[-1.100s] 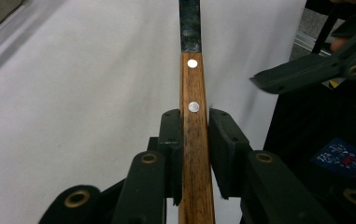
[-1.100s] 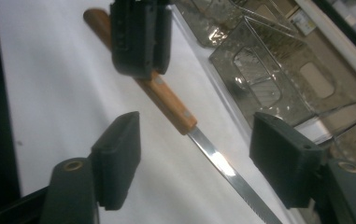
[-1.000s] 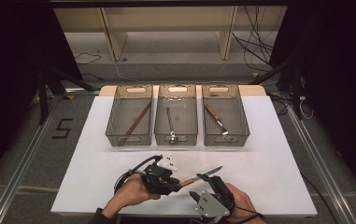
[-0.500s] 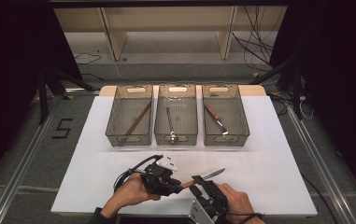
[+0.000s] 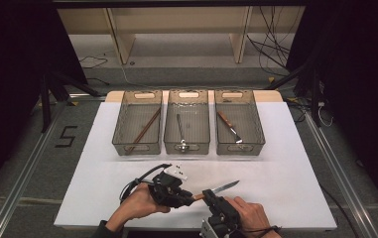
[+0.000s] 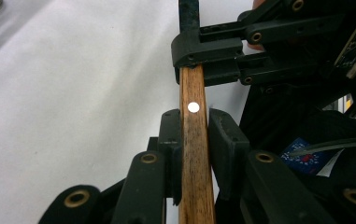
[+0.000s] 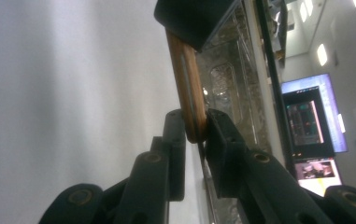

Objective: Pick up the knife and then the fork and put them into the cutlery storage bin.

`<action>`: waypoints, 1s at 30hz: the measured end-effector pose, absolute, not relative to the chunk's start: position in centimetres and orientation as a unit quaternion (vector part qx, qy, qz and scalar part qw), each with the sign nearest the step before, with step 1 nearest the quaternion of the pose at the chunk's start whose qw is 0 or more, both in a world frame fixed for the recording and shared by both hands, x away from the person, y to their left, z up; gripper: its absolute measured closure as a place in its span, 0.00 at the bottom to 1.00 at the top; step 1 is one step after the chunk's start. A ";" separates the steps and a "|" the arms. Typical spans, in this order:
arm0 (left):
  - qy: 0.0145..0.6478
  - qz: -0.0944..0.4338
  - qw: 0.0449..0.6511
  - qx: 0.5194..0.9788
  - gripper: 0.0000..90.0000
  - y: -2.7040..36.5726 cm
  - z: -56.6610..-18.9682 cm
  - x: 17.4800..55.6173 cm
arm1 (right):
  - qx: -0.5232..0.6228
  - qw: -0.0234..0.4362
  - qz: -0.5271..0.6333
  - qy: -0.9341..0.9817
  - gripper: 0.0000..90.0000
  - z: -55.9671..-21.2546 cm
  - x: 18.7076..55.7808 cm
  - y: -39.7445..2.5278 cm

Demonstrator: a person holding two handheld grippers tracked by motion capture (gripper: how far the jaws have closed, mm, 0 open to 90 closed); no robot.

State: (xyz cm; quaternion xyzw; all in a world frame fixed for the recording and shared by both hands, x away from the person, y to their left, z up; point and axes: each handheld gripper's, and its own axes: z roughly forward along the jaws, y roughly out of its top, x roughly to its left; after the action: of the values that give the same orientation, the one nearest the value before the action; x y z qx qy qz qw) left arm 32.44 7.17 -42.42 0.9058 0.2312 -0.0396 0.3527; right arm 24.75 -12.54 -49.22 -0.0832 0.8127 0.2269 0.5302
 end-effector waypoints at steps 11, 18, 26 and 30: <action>0.258 -0.015 0.402 0.879 0.44 8.5 -41.3 32.8 | -0.070 0.531 0.215 0.816 0.90 -48.4 25.1 -13.2; 0.272 0.023 0.461 0.844 0.29 10.6 -39.8 32.7 | -0.048 0.525 0.204 0.825 0.90 -47.4 26.0 -14.3; 0.283 0.068 0.488 0.823 0.25 12.4 -40.1 32.6 | 0.027 0.503 0.240 0.830 0.90 -44.6 27.9 -16.7; 0.291 0.081 0.494 0.816 0.24 13.2 -41.1 32.5 | 0.097 0.459 0.288 0.835 0.90 -42.7 29.2 -17.6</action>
State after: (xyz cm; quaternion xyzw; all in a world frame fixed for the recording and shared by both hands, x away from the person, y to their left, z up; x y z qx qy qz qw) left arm 32.47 13.19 -41.14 0.8157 0.2905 0.0815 0.4936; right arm 29.23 -17.57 -42.68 0.0966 0.8346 0.2881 0.4595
